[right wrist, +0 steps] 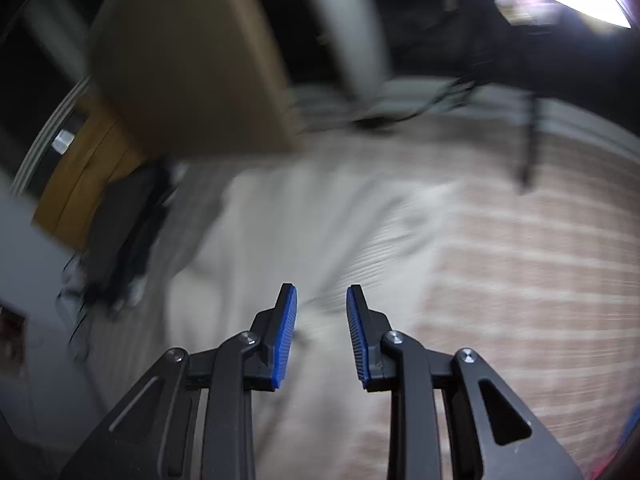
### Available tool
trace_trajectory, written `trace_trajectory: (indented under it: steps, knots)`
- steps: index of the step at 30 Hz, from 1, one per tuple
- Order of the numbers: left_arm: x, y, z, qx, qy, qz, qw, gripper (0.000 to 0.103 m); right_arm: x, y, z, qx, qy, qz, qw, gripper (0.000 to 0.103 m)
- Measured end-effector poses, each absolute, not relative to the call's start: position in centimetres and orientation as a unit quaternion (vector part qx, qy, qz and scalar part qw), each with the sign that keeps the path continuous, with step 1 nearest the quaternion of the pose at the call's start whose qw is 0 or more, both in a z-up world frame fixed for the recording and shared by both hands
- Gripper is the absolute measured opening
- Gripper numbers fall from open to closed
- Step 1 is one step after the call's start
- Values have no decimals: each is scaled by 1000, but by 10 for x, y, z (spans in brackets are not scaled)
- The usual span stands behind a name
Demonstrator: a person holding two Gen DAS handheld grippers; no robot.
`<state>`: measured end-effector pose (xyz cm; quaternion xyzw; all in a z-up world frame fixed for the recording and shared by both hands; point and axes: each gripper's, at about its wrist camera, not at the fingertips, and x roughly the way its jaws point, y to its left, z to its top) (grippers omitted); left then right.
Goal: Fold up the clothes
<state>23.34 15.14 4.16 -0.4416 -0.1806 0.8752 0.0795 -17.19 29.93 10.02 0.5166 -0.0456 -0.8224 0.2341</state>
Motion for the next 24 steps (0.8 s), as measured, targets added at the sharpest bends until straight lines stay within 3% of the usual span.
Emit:
trace_trajectory:
  steps: [5, 13, 16, 19, 21, 24]
  knots:
    - [212, 174, 32, -454, -150, 870, 122, 12, -195, 294, 67, 532, -29, -820, 207, 26]
    - [200, 173, 15, -487, -143, 853, 125, 11, -198, 237, 3, 565, 71, -794, 211, 27]
    - [215, 148, 34, -473, -146, 866, 73, 14, -197, 232, 21, 569, 64, -792, 213, 27]
    - [235, 109, 46, -458, -155, 875, -5, 28, -180, 200, 53, 557, 61, -785, 265, 27]
    - [250, 80, 45, -456, -175, 871, -48, 30, -166, 173, 73, 553, 64, -775, 298, 38]
    - [257, 56, 36, -462, -185, 866, -56, 35, -140, 117, 82, 556, 102, -759, 322, 42]
